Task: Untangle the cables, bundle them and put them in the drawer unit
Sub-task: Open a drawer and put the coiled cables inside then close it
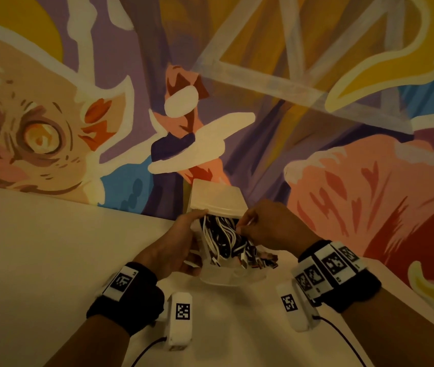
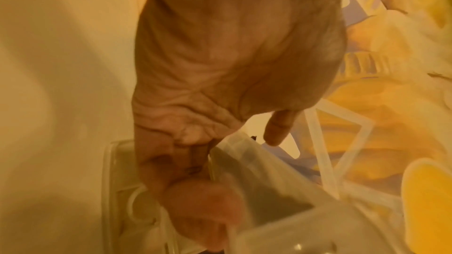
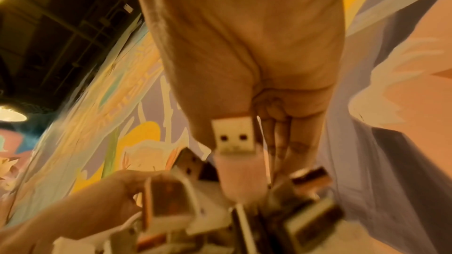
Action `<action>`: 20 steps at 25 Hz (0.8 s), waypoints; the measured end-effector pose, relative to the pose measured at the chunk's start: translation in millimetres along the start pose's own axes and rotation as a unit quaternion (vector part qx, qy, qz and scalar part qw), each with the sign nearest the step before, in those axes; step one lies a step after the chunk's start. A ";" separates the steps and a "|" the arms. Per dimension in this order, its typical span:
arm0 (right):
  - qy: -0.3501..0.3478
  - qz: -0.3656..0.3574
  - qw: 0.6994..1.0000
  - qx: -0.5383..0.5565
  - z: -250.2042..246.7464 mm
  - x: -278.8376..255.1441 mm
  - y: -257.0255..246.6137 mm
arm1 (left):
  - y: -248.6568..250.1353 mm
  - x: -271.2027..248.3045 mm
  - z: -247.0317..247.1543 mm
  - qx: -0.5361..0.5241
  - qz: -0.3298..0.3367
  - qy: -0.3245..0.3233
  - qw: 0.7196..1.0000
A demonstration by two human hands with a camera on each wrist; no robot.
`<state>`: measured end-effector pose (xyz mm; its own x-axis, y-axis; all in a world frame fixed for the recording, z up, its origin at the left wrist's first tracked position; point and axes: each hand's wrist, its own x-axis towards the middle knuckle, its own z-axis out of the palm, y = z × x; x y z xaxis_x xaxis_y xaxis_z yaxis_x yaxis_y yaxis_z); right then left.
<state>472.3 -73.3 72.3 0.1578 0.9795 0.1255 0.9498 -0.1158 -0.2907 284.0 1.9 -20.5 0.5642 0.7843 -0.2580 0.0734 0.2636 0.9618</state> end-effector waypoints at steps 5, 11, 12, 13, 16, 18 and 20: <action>-0.132 0.028 0.991 0.025 -17.7 -6.2 -10.1 | 2.4 0.0 3.6 0.042 0.037 0.062 0.996; -0.079 0.040 0.995 0.044 -0.4 -8.9 -22.8 | 9.8 8.1 1.4 0.067 0.023 0.083 0.994; -0.057 0.036 0.996 0.050 1.7 -9.7 -23.9 | 6.1 8.4 -1.8 0.040 0.016 0.054 0.998; -0.041 0.026 0.998 0.048 2.0 -10.1 -23.6 | 1.9 8.0 -5.2 0.006 0.003 0.024 1.000; -0.053 -0.003 0.997 0.063 -3.2 -12.4 -12.5 | 0.0 -2.9 -2.3 -0.020 0.005 -0.025 0.999; -0.086 -0.001 0.992 0.097 -11.0 -18.0 -6.3 | 3.4 -6.9 2.5 0.028 0.044 0.007 0.999; -0.103 0.000 0.987 0.126 -24.2 -28.2 -2.9 | 7.8 -7.3 5.1 0.058 0.066 0.051 0.995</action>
<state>471.6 -104.5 92.5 0.0743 0.9953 -0.0619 0.8487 -0.0957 -0.5201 284.7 -4.6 -10.6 0.4887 0.8627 -0.1302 0.1018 0.0918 0.9906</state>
